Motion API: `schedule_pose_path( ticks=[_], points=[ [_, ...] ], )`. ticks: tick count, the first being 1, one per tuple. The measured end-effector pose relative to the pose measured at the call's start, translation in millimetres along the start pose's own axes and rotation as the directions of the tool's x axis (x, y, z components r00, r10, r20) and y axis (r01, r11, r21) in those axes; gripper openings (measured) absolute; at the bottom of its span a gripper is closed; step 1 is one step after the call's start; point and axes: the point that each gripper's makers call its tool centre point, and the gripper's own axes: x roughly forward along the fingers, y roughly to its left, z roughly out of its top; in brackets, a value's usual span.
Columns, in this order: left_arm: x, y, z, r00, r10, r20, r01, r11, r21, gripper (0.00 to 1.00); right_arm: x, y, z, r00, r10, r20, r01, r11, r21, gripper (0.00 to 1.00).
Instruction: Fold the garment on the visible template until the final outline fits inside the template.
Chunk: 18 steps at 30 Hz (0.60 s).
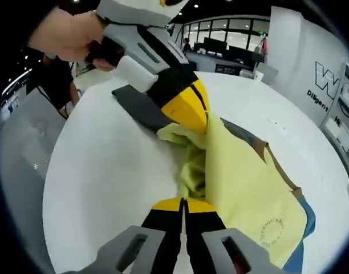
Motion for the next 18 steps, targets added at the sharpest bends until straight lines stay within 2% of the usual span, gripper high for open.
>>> schedule_pose_path(
  ticks=[11,18],
  points=[
    [1.1,2.5,-12.3,0.999,0.011,-0.044,-0.011,1.000,0.004,0.09,-38.0,45.3,13.7,0.993,0.089,0.077,-0.088,0.996,-0.025,0.00],
    [-3.8,-10.1,-23.6,0.997,-0.017,-0.071,0.018,1.000,0.020,0.13,-54.0,80.7,28.0,0.982,0.134,0.132,-0.139,0.990,0.028,0.00]
  ],
)
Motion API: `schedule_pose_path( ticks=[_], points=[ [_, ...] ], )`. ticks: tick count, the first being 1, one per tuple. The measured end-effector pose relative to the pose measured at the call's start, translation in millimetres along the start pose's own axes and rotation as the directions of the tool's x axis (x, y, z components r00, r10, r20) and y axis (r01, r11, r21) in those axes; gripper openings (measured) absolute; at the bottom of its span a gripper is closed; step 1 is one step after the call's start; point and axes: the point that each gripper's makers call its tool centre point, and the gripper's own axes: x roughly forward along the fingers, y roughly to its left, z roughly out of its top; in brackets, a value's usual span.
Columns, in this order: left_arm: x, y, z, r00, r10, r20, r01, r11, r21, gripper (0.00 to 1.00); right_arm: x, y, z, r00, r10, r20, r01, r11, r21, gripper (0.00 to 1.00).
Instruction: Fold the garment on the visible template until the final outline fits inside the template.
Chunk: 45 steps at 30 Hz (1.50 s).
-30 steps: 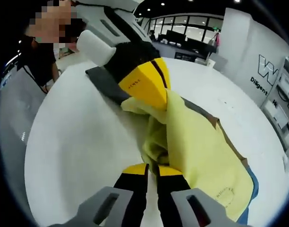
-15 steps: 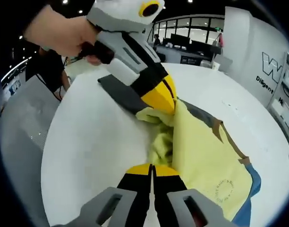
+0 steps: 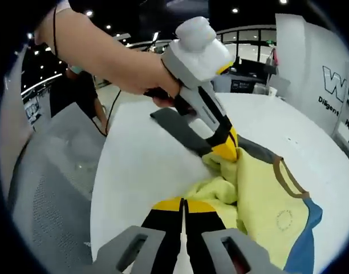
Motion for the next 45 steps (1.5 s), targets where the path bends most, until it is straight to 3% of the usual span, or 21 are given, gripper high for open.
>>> schedule_pose_path(
  ticks=[6,11,17,22,25,28,34,37,41,45],
  points=[
    [-25.8,-24.0,-2.2,0.996,-0.059,0.060,0.054,0.996,0.075,0.21,-5.8,12.1,11.3,0.999,-0.005,0.049,0.003,0.999,0.033,0.00],
    [-52.6,-55.9,-5.1,0.980,-0.146,0.134,0.131,0.985,0.115,0.22,-10.4,10.5,12.9,0.998,-0.024,0.055,0.021,0.999,0.048,0.00],
    [-67.9,-89.3,-18.6,0.967,-0.212,0.143,0.192,0.971,0.141,0.28,-17.6,4.6,21.2,0.997,-0.044,0.071,0.039,0.997,0.066,0.00],
    [-59.2,-101.3,-27.3,0.972,-0.210,0.102,0.188,0.963,0.196,0.31,-25.1,6.2,29.7,0.995,-0.044,0.085,0.039,0.997,0.060,0.00],
    [-55.8,-107.3,-20.3,0.968,-0.219,0.123,0.193,0.962,0.195,0.24,-28.4,9.5,31.9,0.995,-0.036,0.094,0.031,0.998,0.057,0.00],
    [-52.4,-103.1,-20.1,0.976,-0.193,0.106,0.169,0.966,0.196,0.03,-31.4,11.2,31.4,0.994,-0.035,0.103,0.029,0.998,0.060,0.00],
    [-61.3,-101.9,-21.6,0.974,-0.207,0.092,0.185,0.960,0.210,0.02,-42.1,2.9,11.2,0.992,-0.088,0.091,0.083,0.995,0.061,0.00],
    [-69.2,-98.9,-25.2,0.974,-0.210,0.086,0.189,0.960,0.208,0.02,-43.5,-3.8,-13.1,0.992,-0.118,0.047,0.115,0.991,0.068,0.10],
    [-78.9,-99.9,-28.9,0.973,-0.219,0.077,0.197,0.956,0.218,0.02,-40.0,-15.2,-38.2,0.986,-0.163,-0.026,0.163,0.987,-0.003,0.20],
    [-86.2,-102.6,-30.0,0.971,-0.226,0.077,0.204,0.953,0.223,0.02,-31.1,-22.5,-48.5,0.986,-0.162,-0.042,0.161,0.987,-0.018,0.22]
  ],
)
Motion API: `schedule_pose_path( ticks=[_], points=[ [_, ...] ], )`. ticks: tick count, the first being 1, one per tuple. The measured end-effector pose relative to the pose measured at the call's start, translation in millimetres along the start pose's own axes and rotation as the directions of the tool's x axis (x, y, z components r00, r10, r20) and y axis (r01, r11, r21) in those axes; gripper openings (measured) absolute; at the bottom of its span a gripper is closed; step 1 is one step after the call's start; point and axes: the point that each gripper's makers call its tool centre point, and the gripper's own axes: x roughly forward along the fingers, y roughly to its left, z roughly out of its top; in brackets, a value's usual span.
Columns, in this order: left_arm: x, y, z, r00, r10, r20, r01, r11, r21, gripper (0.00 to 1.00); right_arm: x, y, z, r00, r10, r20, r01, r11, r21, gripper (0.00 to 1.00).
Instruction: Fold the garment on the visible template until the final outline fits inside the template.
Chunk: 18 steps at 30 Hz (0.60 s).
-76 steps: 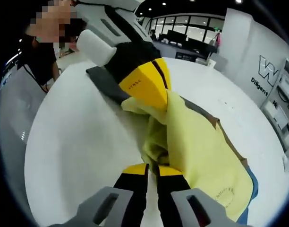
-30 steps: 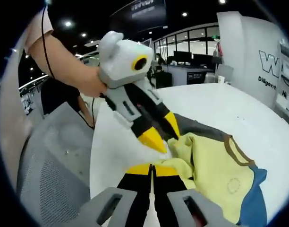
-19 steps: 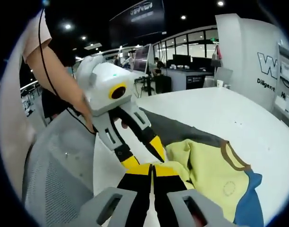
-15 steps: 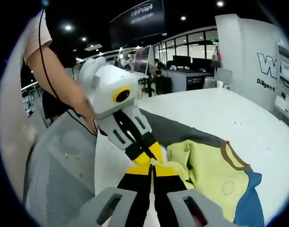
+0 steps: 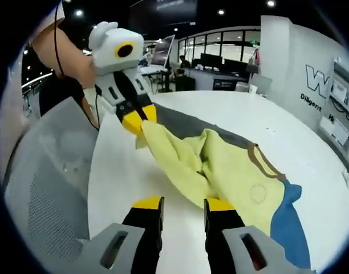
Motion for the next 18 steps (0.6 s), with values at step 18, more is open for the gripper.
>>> schedule_pose_path(
  ticks=[18],
  points=[
    [-14.7,7.6,24.4,0.999,0.020,0.047,-0.019,1.000,-0.015,0.02,36.2,-36.5,-26.0,0.991,-0.022,-0.132,-0.001,0.985,-0.174,0.20]
  ],
)
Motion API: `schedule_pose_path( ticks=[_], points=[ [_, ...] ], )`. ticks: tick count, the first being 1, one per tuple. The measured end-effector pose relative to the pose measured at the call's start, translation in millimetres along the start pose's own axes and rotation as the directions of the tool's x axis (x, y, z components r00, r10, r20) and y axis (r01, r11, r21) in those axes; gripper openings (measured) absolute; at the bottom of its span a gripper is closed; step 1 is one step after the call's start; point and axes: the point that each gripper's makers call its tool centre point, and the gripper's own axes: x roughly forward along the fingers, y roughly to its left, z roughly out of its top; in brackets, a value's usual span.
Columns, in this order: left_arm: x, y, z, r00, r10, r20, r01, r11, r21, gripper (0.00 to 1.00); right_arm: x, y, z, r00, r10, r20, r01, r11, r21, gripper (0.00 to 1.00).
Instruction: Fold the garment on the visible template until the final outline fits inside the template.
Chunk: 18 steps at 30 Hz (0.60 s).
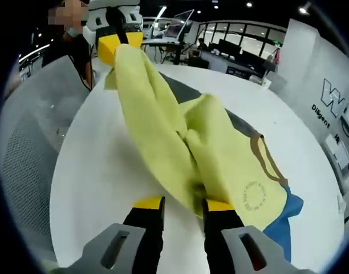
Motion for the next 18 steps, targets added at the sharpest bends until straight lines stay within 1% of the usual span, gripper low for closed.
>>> schedule_pose_path(
  ticks=[6,8,11,12,15,17,18],
  points=[
    [-1.7,3.9,5.5,1.000,0.002,0.011,-0.002,1.000,-0.008,0.02,3.7,-11.4,-7.5,1.000,-0.015,-0.023,0.015,1.000,-0.012,0.15],
    [-2.4,5.4,7.3,1.000,0.004,0.015,-0.004,1.000,-0.011,0.02,3.2,-14.3,-8.0,1.000,-0.020,-0.022,0.020,1.000,-0.009,0.14],
    [-4.3,8.9,11.1,1.000,0.008,0.024,-0.008,1.000,-0.017,0.02,3.4,-20.1,-11.1,0.999,-0.030,-0.027,0.029,0.999,-0.014,0.11],
    [-4.9,9.9,11.8,1.000,0.010,0.026,-0.009,1.000,-0.018,0.02,3.3,-22.0,-11.3,0.999,-0.033,-0.026,0.032,0.999,-0.012,0.08],
    [-7.0,14.2,13.5,0.999,0.017,0.030,-0.016,1.000,-0.024,0.02,0.3,-26.7,-12.8,0.998,-0.042,-0.035,0.041,0.999,-0.018,0.00],
    [-7.7,16.6,13.1,0.999,0.022,0.030,-0.022,0.999,-0.024,0.02,-4.0,-27.0,-12.0,0.999,-0.030,-0.030,0.030,1.000,0.001,0.00],
    [-8.0,18.0,12.7,0.999,0.025,0.029,-0.024,0.999,-0.025,0.02,-7.0,-26.8,-11.6,0.999,-0.028,-0.031,0.027,1.000,-0.005,0.00]
  ],
)
